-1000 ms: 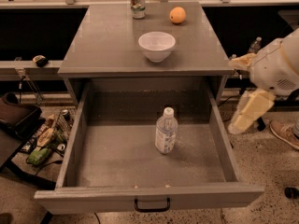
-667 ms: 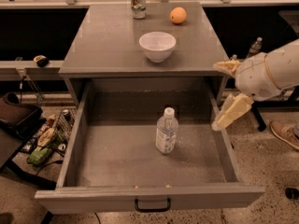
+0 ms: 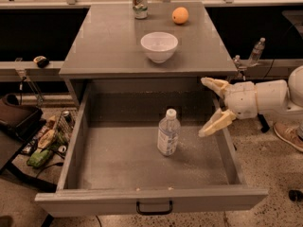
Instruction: Pick blue plastic bottle from top drawer and place on counter
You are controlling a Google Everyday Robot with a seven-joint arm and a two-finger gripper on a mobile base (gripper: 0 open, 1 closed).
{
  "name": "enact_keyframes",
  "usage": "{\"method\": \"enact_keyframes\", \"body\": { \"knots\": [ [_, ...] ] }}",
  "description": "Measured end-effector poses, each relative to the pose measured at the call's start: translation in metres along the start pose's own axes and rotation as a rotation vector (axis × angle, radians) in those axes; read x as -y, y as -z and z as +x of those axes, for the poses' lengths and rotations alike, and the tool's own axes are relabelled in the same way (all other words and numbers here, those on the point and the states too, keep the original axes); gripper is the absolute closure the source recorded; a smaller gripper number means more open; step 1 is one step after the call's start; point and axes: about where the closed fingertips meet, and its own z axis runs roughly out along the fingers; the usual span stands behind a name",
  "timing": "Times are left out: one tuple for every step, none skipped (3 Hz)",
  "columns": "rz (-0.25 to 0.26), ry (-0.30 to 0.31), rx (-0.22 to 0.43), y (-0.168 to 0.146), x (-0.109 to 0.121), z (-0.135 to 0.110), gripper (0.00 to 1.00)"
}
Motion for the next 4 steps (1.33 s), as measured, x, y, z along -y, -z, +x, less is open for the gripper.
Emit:
{"method": "enact_keyframes", "body": {
  "knots": [
    [-0.017, -0.038, 0.121, -0.014, -0.002, 0.014, 0.00],
    [-0.021, -0.047, 0.126, -0.017, -0.003, 0.017, 0.00],
    [-0.017, -0.064, 0.110, -0.027, -0.006, 0.023, 0.00],
    [-0.035, -0.084, 0.081, -0.066, -0.016, 0.043, 0.00]
  ]
}}
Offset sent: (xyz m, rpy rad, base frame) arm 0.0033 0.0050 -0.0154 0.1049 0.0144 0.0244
